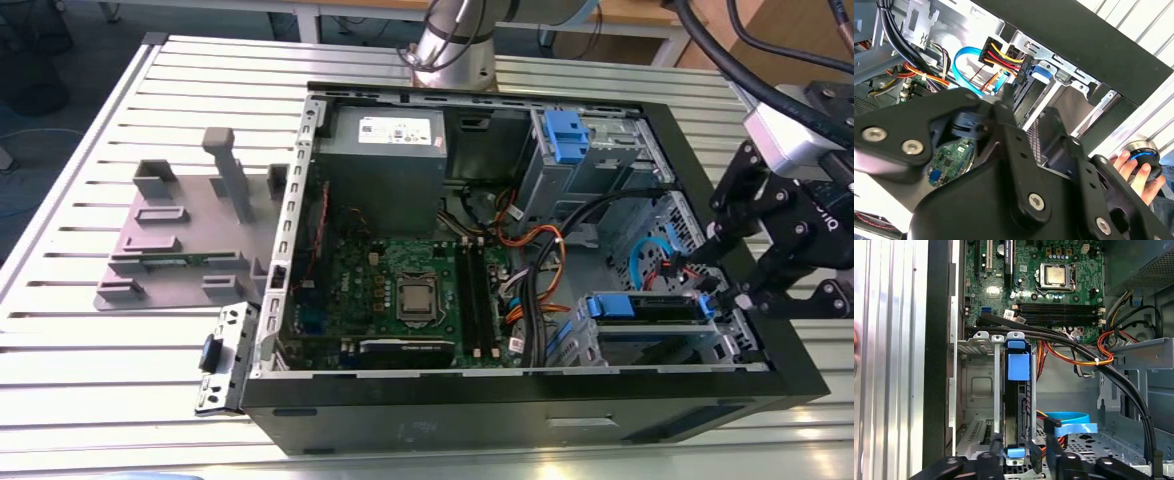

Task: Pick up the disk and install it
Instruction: 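Insert the first disk wire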

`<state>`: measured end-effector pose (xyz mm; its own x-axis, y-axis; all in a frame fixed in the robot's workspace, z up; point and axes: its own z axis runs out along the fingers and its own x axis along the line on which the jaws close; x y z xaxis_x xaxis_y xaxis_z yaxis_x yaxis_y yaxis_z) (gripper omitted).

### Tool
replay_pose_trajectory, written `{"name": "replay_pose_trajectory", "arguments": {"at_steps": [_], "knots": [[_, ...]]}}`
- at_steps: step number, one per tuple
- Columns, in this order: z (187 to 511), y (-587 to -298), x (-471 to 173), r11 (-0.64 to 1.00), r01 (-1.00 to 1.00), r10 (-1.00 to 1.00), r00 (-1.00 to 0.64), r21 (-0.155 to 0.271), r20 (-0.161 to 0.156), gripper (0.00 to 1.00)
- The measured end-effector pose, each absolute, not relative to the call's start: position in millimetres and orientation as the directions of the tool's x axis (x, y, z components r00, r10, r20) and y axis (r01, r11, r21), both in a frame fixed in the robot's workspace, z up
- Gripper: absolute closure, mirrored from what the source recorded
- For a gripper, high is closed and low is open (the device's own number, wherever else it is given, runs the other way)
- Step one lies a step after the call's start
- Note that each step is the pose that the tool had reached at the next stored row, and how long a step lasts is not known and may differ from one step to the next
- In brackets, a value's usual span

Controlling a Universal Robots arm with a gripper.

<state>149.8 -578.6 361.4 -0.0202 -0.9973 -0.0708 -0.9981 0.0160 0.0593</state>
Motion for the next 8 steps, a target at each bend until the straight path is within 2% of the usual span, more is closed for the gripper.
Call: {"name": "replay_pose_trajectory", "arguments": {"at_steps": [2,3,8], "knots": [[361.4,-578.6,149.8,0.016,-0.998,-0.997,-0.020,0.059,-0.071,0.53],[361.4,-578.6,149.8,0.016,-0.998,-0.997,-0.020,0.059,-0.071,0.47],[360.7,-578.6,152.1,0.016,-0.998,-0.997,-0.020,0.059,-0.071,0.47]]}}
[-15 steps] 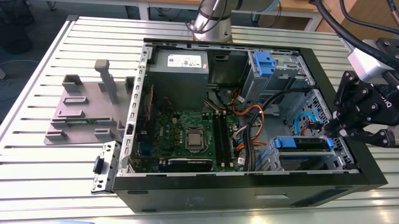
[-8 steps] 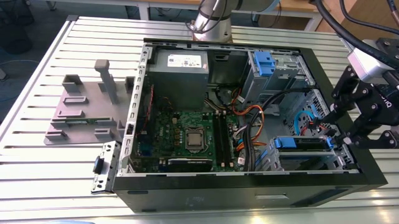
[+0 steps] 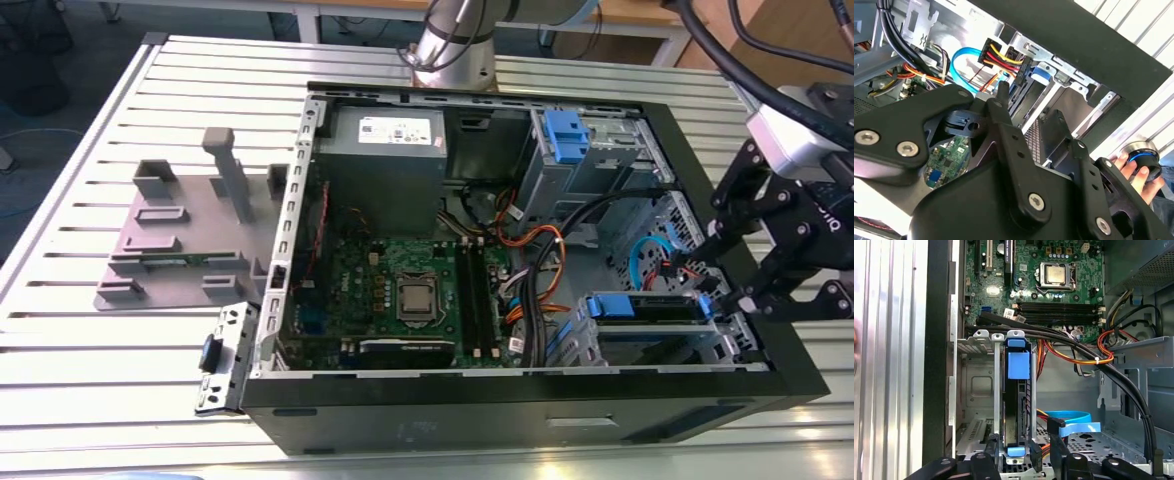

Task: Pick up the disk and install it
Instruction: 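Insert the first disk wire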

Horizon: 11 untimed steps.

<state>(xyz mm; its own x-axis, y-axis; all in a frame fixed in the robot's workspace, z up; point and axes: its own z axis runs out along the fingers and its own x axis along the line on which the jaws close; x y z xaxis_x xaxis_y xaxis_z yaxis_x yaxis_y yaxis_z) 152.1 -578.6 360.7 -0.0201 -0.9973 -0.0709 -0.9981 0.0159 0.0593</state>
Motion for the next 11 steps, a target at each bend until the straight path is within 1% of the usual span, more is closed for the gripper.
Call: {"name": "replay_pose_trajectory", "arguments": {"at_steps": [11], "knots": [[354.5,-578.0,162.6,0.009,-0.998,-0.997,-0.013,0.060,-0.070,0.47]]}}
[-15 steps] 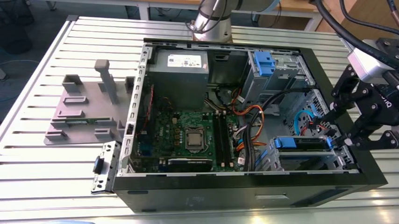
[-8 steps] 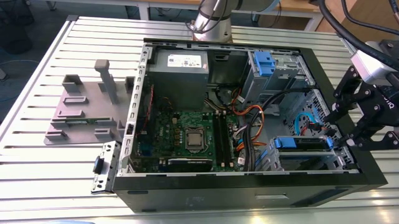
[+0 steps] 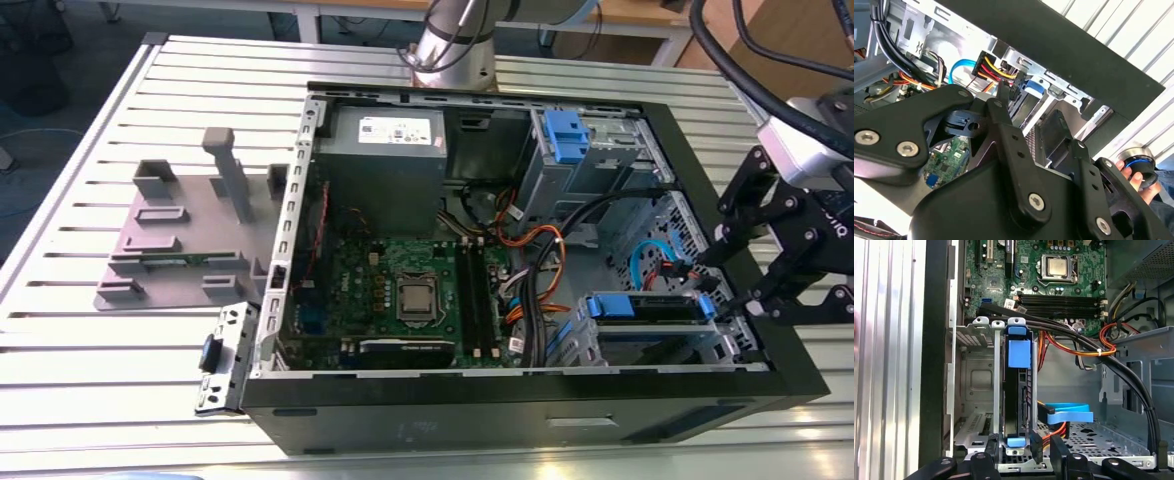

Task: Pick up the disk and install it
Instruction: 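Insert the first disk wire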

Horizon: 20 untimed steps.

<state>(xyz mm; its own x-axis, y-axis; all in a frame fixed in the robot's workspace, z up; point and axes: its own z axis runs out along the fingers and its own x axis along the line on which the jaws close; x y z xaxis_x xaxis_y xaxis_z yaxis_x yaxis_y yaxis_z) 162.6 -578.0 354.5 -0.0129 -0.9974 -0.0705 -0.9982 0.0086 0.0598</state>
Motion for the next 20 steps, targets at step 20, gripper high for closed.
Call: {"name": "replay_pose_trajectory", "arguments": {"at_steps": [20], "knots": [[344.3,-578.0,162.6,0.008,-0.998,-0.997,-0.012,0.060,-0.071,0.47]]}}
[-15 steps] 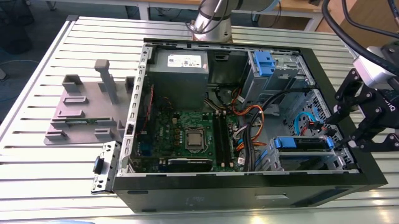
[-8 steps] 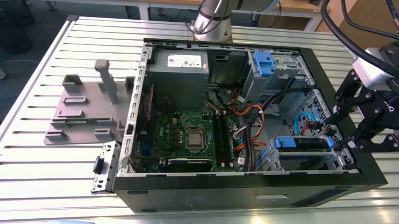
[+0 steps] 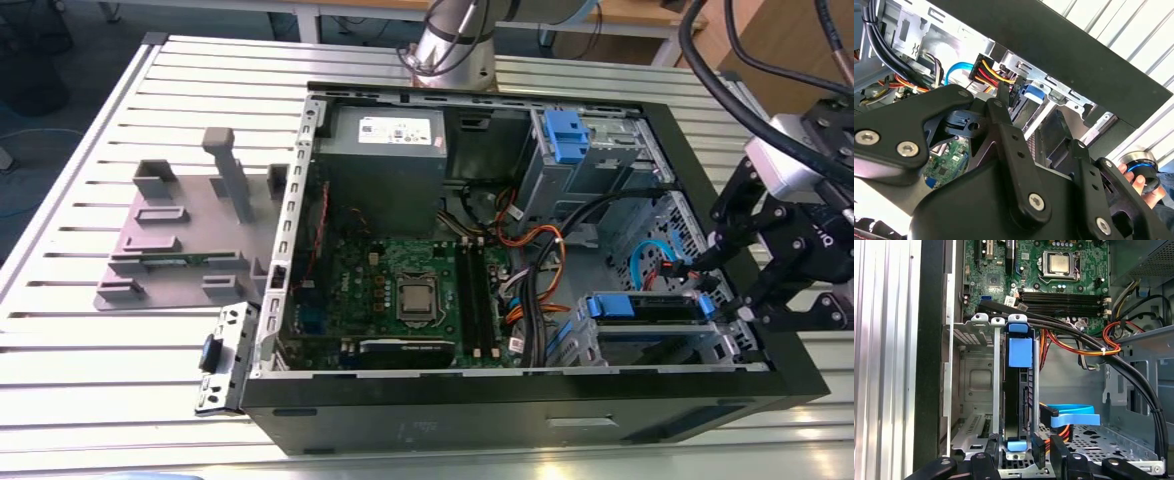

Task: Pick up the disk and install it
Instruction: 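Insert the first disk wire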

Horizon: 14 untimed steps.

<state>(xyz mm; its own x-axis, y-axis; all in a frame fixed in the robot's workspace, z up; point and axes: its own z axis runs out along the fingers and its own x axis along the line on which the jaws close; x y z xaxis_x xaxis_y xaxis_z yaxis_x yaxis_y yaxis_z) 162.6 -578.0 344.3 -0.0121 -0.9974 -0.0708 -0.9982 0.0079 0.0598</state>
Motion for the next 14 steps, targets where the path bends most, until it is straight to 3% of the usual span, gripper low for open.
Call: {"name": "replay_pose_trajectory", "arguments": {"at_steps": [14], "knots": [[339.3,-569.8,162.6,0.002,-0.998,-0.998,-0.006,0.060,-0.064,0.47]]}}
